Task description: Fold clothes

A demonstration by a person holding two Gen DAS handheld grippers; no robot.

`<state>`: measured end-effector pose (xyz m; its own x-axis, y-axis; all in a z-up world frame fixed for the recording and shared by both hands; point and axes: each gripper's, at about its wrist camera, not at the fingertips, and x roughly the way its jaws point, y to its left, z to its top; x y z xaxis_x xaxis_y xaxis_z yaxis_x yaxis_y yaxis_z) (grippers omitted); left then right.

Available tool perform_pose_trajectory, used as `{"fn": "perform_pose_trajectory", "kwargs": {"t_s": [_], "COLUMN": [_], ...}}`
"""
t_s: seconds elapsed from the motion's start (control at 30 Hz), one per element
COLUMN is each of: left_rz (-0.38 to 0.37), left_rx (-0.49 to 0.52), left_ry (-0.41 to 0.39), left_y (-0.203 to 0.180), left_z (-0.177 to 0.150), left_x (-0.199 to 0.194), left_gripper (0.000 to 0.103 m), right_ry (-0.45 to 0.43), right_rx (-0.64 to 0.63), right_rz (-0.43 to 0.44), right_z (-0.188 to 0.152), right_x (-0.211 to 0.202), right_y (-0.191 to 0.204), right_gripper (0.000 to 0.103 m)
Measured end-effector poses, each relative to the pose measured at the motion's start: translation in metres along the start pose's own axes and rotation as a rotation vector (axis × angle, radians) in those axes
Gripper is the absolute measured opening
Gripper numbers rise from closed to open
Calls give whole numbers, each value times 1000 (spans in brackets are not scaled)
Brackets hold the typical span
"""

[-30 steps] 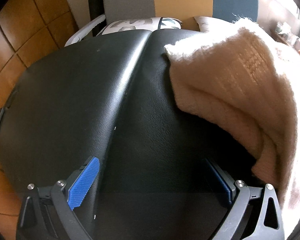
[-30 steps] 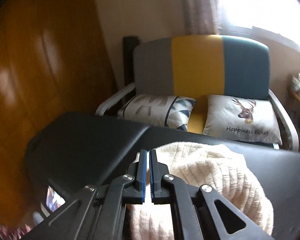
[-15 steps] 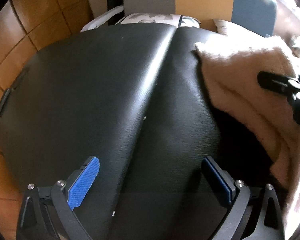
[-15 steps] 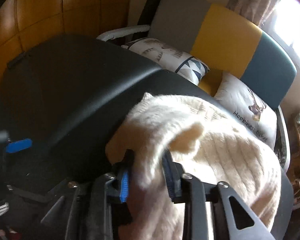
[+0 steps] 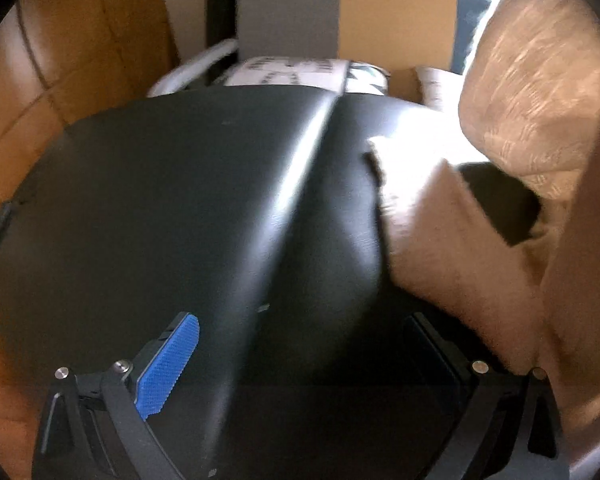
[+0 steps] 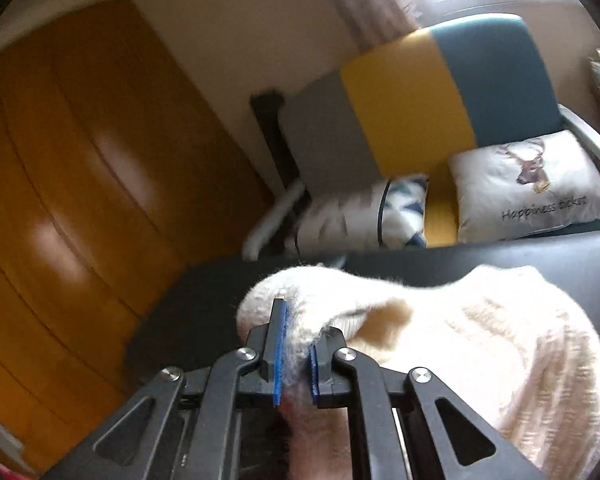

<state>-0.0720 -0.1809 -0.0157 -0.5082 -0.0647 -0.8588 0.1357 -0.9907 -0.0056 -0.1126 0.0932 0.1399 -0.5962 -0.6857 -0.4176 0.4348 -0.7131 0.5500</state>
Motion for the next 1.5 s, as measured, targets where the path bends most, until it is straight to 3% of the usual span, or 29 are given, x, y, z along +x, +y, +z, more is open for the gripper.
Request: {"fn": "perform_pose_trajectory", "kwargs": {"t_s": [0.1, 0.3, 0.5, 0.6, 0.73, 0.83, 0.93, 1.0, 1.17, 1.27, 1.37, 1.5], "left_rz": [-54, -44, 7, 57, 58, 25, -70, -60, -44, -47, -71, -115], "left_rx": [23, 104, 204, 239, 237, 181, 120, 172, 317, 350, 369, 372], "left_ry": [20, 39, 81, 34, -35, -28, -91, -101, -91, -147, -199, -130], "left_y": [-17, -59, -100, -111, -110, -100, -93, -102, -134, -139, -146, -148], "left_z": [13, 46, 50, 45, 37, 39, 41, 45, 61, 68, 76, 79], "left_x": [6, 18, 36, 37, 35, 30, 13, 15, 34, 32, 31, 44], "left_gripper": [103, 103, 103, 103, 103, 103, 103, 103, 103, 103, 103, 103], "right_ry": [-60, -162, -158, -133, -99, -113, -140, -154, -63, -19, -12, -26], "right_rx": [59, 222, 398, 482, 519, 461, 295, 217, 119, 42, 85, 51], "right_rz": [-11, -100, -220, -254, -264, -335, -510, -535, -441, -549, -608, -758], "right_z": [7, -6, -48, -69, -90, -92, -90, -88, -84, -73, -67, -44], "right_x": [-35, -101, -131, -131, -138, -150, -171, -180, -166, -142, -131, -90], "right_y": [-19, -88, -166, -200, -223, -208, -166, -141, -85, -57, -45, -39], "right_gripper": [6, 6, 6, 9, 17, 26, 29, 33, 43, 50, 56, 62]}}
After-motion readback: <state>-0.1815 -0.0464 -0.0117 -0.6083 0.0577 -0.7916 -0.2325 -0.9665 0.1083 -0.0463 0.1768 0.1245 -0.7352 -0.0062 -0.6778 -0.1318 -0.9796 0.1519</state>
